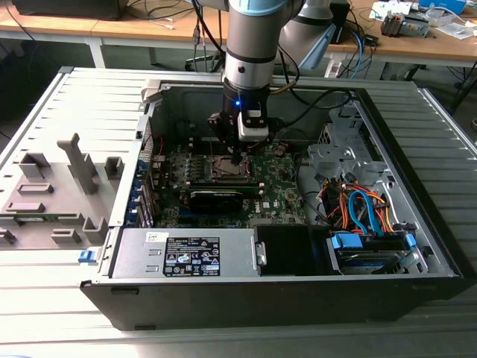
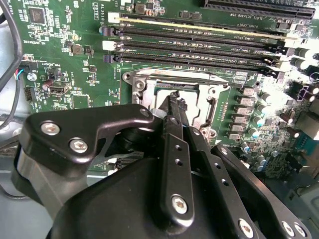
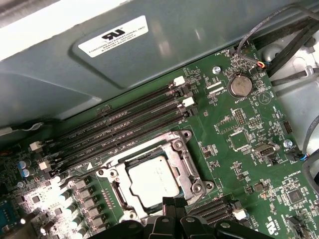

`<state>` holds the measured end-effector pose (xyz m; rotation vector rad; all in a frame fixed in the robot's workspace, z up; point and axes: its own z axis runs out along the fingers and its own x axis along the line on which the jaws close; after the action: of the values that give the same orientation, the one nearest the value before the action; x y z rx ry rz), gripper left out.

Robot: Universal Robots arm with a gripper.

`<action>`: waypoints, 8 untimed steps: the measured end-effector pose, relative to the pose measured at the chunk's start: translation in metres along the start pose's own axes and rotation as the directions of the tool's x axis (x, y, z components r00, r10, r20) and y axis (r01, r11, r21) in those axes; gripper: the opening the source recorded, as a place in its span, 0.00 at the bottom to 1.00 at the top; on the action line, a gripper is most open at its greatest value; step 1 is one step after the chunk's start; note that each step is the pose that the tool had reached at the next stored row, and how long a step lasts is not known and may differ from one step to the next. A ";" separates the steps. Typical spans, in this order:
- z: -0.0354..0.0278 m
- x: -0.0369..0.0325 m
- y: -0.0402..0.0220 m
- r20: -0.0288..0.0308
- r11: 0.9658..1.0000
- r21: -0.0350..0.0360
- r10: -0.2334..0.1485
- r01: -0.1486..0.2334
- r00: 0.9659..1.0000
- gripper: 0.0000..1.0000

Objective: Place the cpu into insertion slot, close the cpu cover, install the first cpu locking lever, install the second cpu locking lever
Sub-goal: 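Install the first cpu locking lever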

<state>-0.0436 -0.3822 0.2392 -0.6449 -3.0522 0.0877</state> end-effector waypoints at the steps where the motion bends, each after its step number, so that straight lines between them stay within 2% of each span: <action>1: 0.0000 0.0000 0.0000 0.000 1.000 0.000 -0.001 0.001 1.000 0.11; 8: 0.0000 0.0000 0.0000 0.000 1.000 0.000 -0.007 0.007 1.000 0.11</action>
<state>-0.0436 -0.3822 0.2392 -0.6343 -3.0547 0.0879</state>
